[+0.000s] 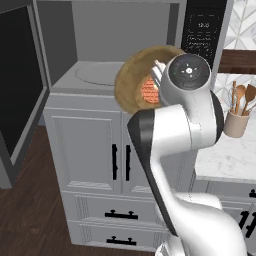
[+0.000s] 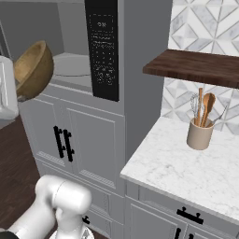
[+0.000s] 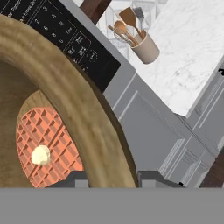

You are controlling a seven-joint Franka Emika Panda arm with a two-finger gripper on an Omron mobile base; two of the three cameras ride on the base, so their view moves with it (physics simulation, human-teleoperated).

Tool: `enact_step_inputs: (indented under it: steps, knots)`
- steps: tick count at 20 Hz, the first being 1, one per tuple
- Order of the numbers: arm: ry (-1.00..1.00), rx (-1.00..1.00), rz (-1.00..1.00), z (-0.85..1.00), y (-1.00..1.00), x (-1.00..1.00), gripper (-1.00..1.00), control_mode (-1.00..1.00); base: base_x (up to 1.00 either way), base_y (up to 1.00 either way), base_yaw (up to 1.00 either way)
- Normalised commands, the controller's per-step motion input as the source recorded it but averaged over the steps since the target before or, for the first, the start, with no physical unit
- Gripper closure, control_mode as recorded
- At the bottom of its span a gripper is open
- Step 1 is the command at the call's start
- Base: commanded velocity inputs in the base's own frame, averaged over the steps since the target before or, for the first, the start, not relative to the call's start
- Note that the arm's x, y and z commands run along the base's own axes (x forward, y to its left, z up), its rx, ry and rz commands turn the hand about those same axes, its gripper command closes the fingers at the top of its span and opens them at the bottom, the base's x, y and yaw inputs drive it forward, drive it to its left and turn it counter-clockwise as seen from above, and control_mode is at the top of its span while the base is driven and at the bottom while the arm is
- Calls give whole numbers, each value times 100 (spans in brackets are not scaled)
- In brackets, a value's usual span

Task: Open the microwave, place the bowl with waffle inside the microwave, then close the microwave door and turn it on.

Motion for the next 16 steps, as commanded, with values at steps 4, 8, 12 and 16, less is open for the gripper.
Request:
enact_step_inputs:
  steps: [4,8,12,16]
  knots:
    - [0,4,4,41,24,59,100,-100,0,0,0]
    - [-2,13,0,19,3,71,100,-100,0,0,0]
    - [0,18,0,1,1,71,100,-100,0,0,0]
    - [-3,14,-1,-2,8,64,100,-100,0,0,0]
